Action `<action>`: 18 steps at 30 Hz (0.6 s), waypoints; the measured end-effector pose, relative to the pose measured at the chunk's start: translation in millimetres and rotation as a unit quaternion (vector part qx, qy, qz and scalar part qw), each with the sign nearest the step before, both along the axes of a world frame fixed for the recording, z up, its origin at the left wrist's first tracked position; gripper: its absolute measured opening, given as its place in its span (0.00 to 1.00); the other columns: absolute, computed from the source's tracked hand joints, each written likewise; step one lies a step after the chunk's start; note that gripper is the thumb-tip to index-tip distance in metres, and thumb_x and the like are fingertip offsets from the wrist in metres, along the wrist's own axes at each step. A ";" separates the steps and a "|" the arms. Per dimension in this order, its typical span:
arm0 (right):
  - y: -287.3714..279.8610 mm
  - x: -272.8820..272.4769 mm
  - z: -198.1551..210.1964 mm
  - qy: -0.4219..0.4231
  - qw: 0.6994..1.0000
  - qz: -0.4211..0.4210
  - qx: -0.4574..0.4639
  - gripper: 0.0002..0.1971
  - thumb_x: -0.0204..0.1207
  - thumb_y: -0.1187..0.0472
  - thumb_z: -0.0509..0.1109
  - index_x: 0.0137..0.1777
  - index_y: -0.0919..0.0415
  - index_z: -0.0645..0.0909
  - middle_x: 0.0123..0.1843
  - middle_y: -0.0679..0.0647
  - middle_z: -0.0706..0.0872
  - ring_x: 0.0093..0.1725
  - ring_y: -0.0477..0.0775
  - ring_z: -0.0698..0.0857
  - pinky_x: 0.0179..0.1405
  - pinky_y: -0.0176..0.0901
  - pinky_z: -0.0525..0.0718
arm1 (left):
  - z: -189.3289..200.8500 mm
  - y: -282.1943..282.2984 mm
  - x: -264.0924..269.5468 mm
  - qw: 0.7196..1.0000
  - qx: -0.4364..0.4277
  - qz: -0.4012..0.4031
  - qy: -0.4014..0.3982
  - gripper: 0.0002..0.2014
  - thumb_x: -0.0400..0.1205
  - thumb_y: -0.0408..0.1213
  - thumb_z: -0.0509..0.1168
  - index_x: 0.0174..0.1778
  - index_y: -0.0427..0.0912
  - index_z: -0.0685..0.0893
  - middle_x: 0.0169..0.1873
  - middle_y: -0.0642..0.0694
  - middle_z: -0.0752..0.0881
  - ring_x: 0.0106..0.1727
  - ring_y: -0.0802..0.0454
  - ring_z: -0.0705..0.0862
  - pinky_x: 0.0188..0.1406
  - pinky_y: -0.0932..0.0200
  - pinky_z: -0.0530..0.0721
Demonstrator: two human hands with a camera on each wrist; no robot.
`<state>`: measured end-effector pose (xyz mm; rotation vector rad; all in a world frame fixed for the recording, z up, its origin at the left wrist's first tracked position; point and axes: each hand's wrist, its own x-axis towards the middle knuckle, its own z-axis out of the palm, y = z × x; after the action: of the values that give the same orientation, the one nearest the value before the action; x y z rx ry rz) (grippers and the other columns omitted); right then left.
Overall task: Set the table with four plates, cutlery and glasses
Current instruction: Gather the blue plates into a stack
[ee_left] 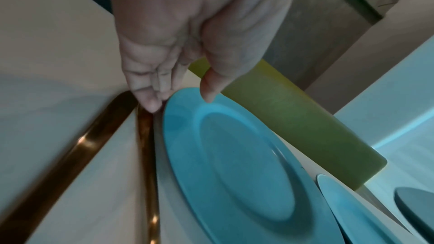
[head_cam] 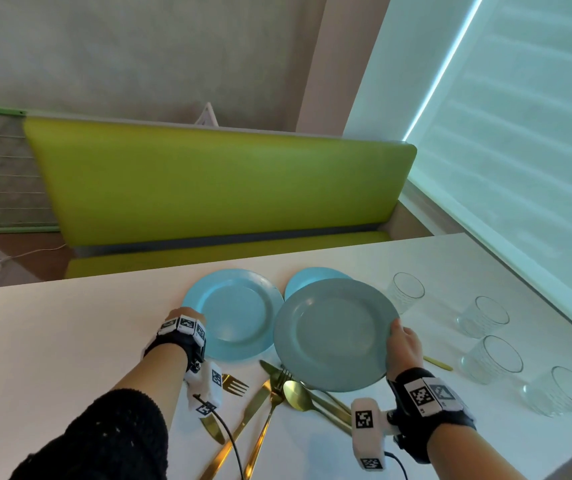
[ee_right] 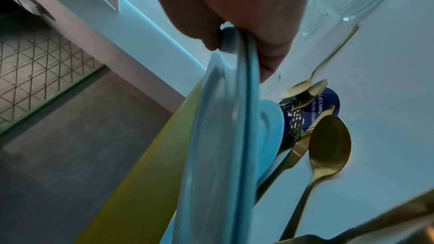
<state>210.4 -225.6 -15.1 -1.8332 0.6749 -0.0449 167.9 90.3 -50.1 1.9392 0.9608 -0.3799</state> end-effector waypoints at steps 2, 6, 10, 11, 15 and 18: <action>0.5 2.9 0.9 0.001 1.000 0.004 0.009 0.22 0.85 0.52 0.56 0.59 0.73 0.79 0.53 0.67 0.83 0.49 0.60 0.80 0.50 0.53 0.78 | -2.2 3.9 4.5 1.000 -0.010 0.020 0.000 0.17 0.84 0.29 0.57 0.27 0.43 0.70 0.28 0.48 0.71 0.40 0.50 0.74 0.14 0.71 0.69; 5.9 3.6 -1.0 0.012 1.000 0.016 0.023 0.22 0.85 0.51 0.56 0.61 0.71 0.78 0.53 0.64 0.81 0.51 0.62 0.81 0.52 0.55 0.79 | -8.9 3.1 -11.2 0.997 0.069 0.037 -0.023 0.16 0.84 0.29 0.55 0.66 0.34 0.79 0.63 0.38 0.84 0.60 0.42 0.85 0.54 0.64 0.86; 14.5 2.0 0.3 0.009 0.999 0.028 0.022 0.22 0.85 0.51 0.55 0.61 0.72 0.78 0.55 0.64 0.81 0.52 0.62 0.80 0.54 0.55 0.79 | -4.8 16.4 -5.6 0.995 0.008 0.075 -0.061 0.19 0.86 0.29 0.52 0.72 0.26 0.73 0.69 0.30 0.78 0.69 0.35 0.80 0.56 0.56 0.81; 17.6 1.1 1.1 0.009 0.999 0.032 0.021 0.22 0.85 0.51 0.55 0.62 0.71 0.78 0.56 0.65 0.81 0.52 0.61 0.80 0.54 0.54 0.78 | 2.3 19.0 -2.8 0.995 -0.014 0.073 -0.059 0.20 0.86 0.30 0.52 0.73 0.25 0.72 0.70 0.29 0.77 0.69 0.34 0.79 0.57 0.53 0.81; 33.8 -4.9 10.9 0.003 0.999 0.042 0.033 0.23 0.86 0.52 0.54 0.65 0.72 0.78 0.56 0.64 0.81 0.51 0.60 0.78 0.50 0.48 0.75 | 21.1 21.3 -3.4 0.994 -0.026 0.080 -0.076 0.19 0.86 0.29 0.48 0.66 0.23 0.75 0.66 0.27 0.79 0.66 0.32 0.80 0.65 0.47 0.78; 48.2 -10.3 23.4 -0.003 0.997 0.050 0.050 0.23 0.86 0.52 0.53 0.65 0.71 0.77 0.54 0.63 0.80 0.51 0.60 0.78 0.50 0.47 0.74 | 37.1 20.8 -7.7 0.988 -0.009 0.105 -0.109 0.19 0.87 0.32 0.47 0.70 0.25 0.71 0.68 0.27 0.77 0.69 0.32 0.77 0.67 0.48 0.75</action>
<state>200.2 -177.4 8.2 -1.7678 0.5700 0.0483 160.2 111.0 -13.0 1.7978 1.0011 -0.0528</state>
